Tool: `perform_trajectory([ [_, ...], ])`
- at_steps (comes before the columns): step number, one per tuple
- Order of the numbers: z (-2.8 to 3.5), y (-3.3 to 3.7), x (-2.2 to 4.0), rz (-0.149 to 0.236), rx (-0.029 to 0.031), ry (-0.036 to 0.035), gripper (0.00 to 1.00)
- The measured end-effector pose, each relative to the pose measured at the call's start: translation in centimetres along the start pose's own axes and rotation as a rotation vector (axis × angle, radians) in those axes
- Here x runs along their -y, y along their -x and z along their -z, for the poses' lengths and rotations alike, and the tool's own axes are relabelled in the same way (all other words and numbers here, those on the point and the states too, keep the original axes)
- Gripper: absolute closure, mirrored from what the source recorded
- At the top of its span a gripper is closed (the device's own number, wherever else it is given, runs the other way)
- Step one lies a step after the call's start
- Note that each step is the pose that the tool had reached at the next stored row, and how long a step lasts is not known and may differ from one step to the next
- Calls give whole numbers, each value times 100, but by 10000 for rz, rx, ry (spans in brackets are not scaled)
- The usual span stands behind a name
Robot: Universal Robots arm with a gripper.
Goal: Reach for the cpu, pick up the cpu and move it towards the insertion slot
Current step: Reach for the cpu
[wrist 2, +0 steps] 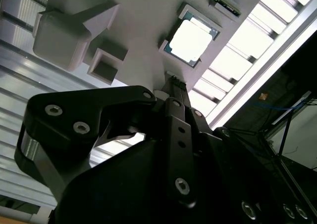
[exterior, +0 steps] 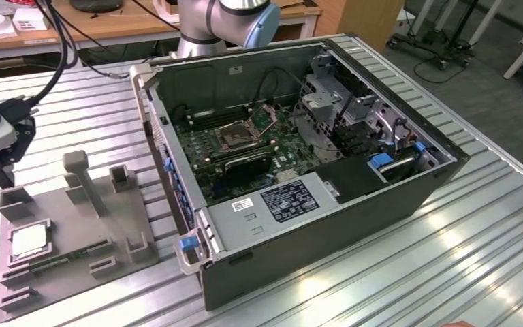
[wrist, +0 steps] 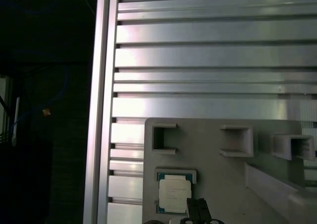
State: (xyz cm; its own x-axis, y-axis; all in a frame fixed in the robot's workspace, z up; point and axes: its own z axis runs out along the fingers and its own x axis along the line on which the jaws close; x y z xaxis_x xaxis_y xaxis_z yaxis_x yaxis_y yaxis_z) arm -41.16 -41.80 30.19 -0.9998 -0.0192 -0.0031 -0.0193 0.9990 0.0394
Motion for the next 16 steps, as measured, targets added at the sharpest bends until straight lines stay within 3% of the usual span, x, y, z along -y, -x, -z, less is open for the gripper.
perform_trajectory([
  [16, -66, -3, 15, 0, -2, -1, 90],
])
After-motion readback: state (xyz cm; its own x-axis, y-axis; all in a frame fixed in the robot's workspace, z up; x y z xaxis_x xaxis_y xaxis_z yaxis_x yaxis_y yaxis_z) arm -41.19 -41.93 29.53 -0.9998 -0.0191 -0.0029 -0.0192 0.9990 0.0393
